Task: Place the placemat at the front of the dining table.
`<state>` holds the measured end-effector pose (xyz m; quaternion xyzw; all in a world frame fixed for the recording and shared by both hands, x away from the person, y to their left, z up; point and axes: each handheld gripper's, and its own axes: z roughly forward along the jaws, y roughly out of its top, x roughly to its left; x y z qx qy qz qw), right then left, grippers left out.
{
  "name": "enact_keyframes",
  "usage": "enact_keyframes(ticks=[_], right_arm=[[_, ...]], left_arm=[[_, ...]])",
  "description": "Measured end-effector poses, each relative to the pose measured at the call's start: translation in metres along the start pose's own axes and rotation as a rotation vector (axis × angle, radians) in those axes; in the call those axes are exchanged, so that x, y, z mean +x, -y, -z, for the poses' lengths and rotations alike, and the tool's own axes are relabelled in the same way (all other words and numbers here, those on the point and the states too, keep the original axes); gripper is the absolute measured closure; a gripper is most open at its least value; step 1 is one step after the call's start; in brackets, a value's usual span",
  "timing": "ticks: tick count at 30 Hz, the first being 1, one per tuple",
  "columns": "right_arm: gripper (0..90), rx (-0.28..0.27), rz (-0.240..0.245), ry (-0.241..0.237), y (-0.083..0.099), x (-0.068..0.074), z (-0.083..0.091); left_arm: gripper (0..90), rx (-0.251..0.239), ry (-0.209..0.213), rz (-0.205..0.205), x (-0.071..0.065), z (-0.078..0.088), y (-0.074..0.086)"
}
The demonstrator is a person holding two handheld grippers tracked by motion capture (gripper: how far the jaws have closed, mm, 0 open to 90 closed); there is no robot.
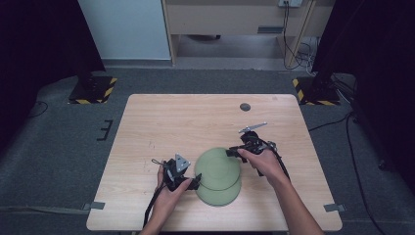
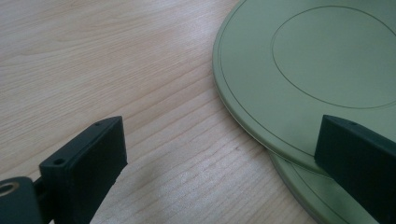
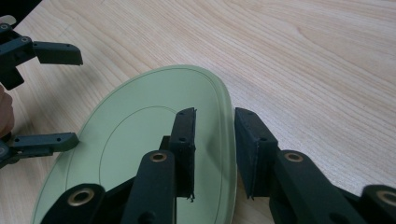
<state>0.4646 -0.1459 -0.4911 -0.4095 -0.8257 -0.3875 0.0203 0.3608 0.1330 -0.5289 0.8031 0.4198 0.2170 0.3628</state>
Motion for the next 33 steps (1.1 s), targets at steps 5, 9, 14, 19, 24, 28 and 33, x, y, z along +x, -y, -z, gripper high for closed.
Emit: enact_keyframes(ticks=[5,9,14,19,24,28,33], right_arm=[[71.2,-0.001,0.012,-0.004,0.000,0.001,0.000],[71.6,-0.002,0.015,-0.010,0.000,0.002,0.000],[71.9,0.006,0.024,-0.006,0.000,0.003,-0.001],[72.7,0.012,0.029,0.011,0.000,0.003,-0.003],[79.2,0.006,0.039,0.008,0.000,0.004,-0.001],[83.3,-0.004,0.053,0.011,-0.001,0.006,0.002],[85.6,-0.021,0.059,0.007,-0.003,0.012,0.009]], left_arm=[[1.3,0.000,0.000,0.000,0.000,0.000,0.000],[1.0,0.000,0.001,0.001,0.000,0.000,0.000],[0.7,0.000,0.002,0.002,0.001,-0.001,0.000],[0.7,0.000,0.001,0.003,0.001,0.000,0.000],[0.7,0.000,0.003,0.003,0.001,0.000,0.000],[0.9,0.001,0.000,0.001,0.001,0.000,0.000],[2.3,-0.005,-0.002,0.006,0.003,0.003,0.000]])
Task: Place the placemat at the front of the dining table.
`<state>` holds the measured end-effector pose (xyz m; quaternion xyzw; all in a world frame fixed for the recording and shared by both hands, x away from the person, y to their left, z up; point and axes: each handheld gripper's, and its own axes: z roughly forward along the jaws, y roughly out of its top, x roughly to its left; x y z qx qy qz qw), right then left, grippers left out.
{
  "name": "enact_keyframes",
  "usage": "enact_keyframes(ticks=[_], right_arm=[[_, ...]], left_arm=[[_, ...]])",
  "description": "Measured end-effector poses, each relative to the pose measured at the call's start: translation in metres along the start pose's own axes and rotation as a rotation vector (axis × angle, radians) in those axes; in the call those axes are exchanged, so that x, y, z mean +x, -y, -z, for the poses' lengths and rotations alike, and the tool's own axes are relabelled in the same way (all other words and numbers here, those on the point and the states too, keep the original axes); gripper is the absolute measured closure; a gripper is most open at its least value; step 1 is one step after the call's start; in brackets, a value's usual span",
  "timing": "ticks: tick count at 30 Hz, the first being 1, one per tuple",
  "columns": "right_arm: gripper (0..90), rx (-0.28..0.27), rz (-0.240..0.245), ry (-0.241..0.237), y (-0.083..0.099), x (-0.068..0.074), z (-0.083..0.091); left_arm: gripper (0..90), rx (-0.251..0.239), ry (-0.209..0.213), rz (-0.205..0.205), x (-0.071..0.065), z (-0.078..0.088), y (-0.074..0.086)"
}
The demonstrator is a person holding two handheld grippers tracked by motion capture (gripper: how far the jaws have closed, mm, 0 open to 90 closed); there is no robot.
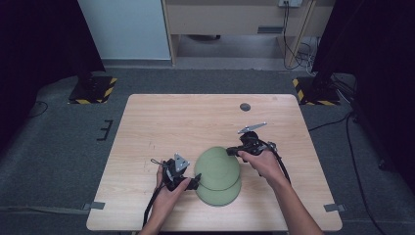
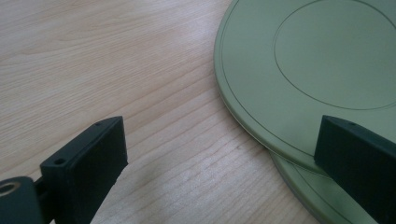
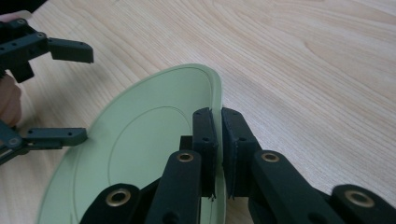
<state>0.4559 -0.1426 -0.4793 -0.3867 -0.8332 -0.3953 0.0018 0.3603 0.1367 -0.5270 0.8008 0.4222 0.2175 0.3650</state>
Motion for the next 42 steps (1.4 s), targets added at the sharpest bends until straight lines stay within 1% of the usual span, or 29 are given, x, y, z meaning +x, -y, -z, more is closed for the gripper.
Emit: enact_keyframes(ticks=[3,8,9,13,14,19,20,21,26,42], right_arm=[[85.6,-0.010,0.005,-0.004,-0.002,0.003,0.004],[85.7,-0.011,0.005,-0.002,-0.006,0.005,0.009],[85.8,-0.016,0.019,0.008,-0.010,0.007,0.010],[85.8,-0.012,0.034,0.025,-0.015,0.011,0.012],[85.8,-0.003,0.050,0.039,-0.019,0.013,0.013],[85.8,-0.011,0.055,0.055,-0.026,0.014,0.016],[85.8,-0.011,0.055,0.055,-0.026,0.014,0.016],[85.8,-0.014,0.060,0.066,-0.029,0.014,0.017],[85.9,-0.021,0.056,0.075,-0.035,0.014,0.021],[86.0,-0.064,0.081,0.090,-0.055,0.023,0.040]], left_arm=[[2.3,-0.004,-0.002,0.006,0.002,0.002,0.000],[2.5,-0.010,-0.014,0.015,0.008,0.005,0.000],[2.5,-0.010,-0.017,0.017,0.009,0.006,0.000],[2.5,-0.011,-0.019,0.023,0.012,0.007,0.000],[2.6,-0.012,-0.019,0.027,0.013,0.007,0.000],[2.6,-0.013,-0.023,0.030,0.016,0.009,0.000],[2.6,-0.013,-0.023,0.030,0.016,0.009,0.000],[2.6,-0.013,-0.024,0.030,0.017,0.009,0.000],[2.6,-0.010,-0.026,0.031,0.018,0.009,0.001],[2.8,-0.002,-0.025,0.029,0.018,0.007,0.002]])
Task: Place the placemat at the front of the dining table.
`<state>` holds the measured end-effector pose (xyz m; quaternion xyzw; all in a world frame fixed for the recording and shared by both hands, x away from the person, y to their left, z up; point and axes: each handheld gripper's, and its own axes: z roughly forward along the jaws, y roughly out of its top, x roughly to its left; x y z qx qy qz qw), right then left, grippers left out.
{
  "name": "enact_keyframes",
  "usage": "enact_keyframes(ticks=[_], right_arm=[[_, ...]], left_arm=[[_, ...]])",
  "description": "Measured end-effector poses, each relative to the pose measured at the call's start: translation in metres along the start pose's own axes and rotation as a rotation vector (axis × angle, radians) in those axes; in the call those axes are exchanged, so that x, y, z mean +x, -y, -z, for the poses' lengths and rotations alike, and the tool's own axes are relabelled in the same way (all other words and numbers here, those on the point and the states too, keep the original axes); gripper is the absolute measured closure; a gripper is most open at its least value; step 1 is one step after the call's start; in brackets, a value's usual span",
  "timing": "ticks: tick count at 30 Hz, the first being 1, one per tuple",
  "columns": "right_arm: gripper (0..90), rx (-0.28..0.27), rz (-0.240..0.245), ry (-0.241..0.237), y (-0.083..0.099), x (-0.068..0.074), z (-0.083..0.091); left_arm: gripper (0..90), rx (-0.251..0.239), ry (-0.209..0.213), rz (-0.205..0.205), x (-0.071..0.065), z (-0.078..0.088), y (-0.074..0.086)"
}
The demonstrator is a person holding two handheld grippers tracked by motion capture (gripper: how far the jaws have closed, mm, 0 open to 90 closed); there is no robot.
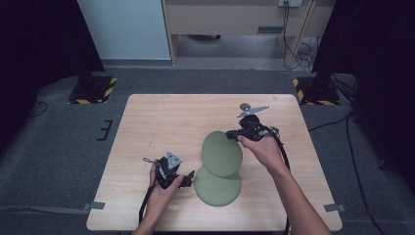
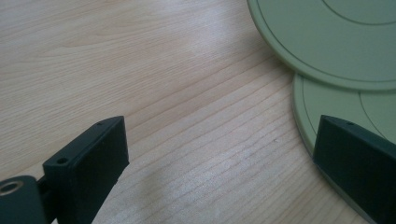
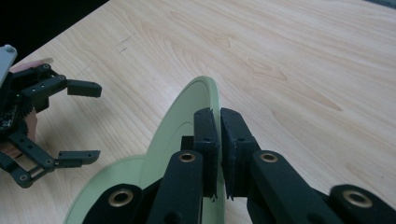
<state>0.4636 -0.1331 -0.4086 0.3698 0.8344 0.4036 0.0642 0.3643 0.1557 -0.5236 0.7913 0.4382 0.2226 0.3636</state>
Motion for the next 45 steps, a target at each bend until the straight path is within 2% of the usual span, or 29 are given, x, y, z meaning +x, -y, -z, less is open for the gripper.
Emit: enact_keyframes(ticks=[15,20,27,34,37,45], right_arm=[[86.2,-0.032,0.008,0.025,-0.020,0.003,0.012],[86.2,-0.049,0.010,0.050,-0.027,0.002,0.015],[86.2,-0.081,-0.026,0.109,-0.036,-0.008,0.020],[86.2,-0.101,-0.046,0.133,-0.044,-0.012,0.021],[86.2,-0.101,-0.045,0.158,-0.049,-0.013,0.018],[86.2,-0.116,-0.073,0.174,-0.053,-0.017,0.012]], left_arm=[[2.8,-0.006,-0.002,0.011,0.003,0.002,0.000],[2.8,-0.008,-0.002,0.014,0.004,0.002,0.000],[2.9,-0.012,-0.004,0.020,0.006,0.003,-0.001],[2.9,-0.011,-0.003,0.021,0.006,0.003,0.000],[2.9,-0.014,-0.002,0.025,0.006,0.003,-0.001],[2.9,-0.015,0.001,0.026,0.007,0.004,-0.001]])
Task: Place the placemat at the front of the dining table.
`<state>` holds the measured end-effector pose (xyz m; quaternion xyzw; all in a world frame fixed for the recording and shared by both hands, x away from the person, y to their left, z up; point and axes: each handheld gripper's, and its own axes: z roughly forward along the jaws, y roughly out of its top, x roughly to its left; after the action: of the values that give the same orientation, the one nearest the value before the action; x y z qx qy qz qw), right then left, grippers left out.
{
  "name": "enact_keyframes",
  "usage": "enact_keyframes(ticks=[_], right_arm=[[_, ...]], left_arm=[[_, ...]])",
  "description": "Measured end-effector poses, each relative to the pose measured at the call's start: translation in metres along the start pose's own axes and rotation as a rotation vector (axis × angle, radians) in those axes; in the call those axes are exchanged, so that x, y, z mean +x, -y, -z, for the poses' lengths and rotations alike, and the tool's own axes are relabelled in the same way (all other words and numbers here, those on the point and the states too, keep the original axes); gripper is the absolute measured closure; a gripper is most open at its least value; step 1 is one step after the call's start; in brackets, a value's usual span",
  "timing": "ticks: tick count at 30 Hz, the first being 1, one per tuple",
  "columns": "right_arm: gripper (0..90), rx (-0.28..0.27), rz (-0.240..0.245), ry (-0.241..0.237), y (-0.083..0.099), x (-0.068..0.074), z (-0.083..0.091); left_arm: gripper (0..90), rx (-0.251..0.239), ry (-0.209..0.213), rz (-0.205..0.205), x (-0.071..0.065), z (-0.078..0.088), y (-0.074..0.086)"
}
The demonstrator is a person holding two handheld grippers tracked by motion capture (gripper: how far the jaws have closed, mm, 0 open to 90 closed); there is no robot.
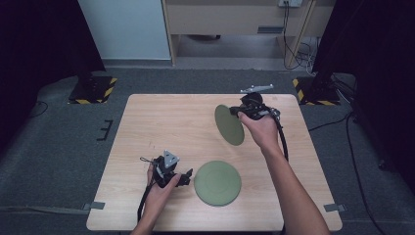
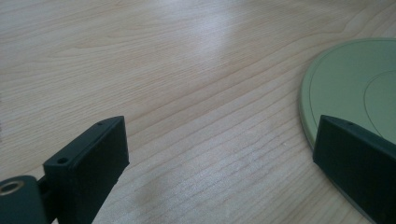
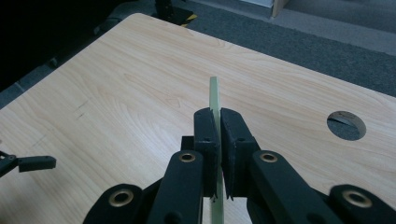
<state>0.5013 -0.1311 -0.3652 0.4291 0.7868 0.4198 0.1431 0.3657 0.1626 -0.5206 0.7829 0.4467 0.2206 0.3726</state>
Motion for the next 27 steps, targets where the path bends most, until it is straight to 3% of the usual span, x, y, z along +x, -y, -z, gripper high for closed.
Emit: enact_keyframes(ticks=[27], right_arm=[[86.2,-0.015,-0.049,0.052,-0.024,-0.009,-0.036]], left_arm=[[3.0,-0.010,0.000,0.026,0.011,0.004,0.001]])
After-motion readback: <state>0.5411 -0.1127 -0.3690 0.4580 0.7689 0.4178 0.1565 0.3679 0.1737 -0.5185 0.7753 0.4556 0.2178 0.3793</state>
